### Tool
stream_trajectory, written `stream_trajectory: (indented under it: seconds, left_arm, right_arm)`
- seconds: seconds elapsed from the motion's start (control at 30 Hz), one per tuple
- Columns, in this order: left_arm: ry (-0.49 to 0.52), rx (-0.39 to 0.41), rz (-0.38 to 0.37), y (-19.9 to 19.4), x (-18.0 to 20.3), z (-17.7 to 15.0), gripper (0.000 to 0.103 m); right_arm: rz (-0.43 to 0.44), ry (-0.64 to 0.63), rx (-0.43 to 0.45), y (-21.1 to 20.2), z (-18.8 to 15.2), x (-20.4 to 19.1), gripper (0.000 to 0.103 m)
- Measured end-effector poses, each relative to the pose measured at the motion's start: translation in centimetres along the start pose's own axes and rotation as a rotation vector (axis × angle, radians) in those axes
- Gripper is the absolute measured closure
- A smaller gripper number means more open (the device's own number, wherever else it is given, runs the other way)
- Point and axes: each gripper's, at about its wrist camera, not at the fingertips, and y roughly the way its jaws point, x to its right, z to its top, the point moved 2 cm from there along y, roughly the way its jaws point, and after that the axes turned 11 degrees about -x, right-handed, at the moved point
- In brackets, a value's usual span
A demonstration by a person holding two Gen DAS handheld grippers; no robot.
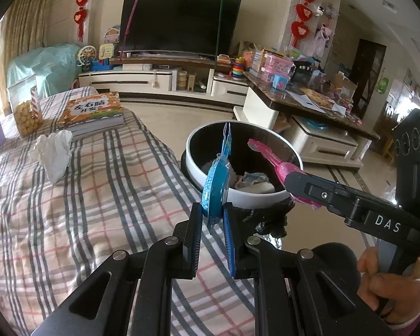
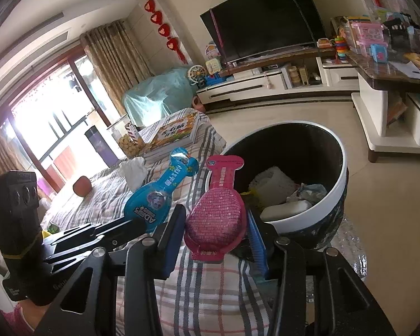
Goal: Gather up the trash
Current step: 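Hold both candies above the bin opening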
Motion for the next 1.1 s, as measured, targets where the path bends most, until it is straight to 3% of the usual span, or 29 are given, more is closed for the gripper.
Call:
stream_trajectory:
  seconds: [1.1]
  left_arm:
    - [0.018, -0.012, -0.002, 1.1, 1.2, 0.8, 0.09]
  right_arm:
    - [-0.014, 0.029, 0.005, -0.3, 0.5, 1.8, 0.06]
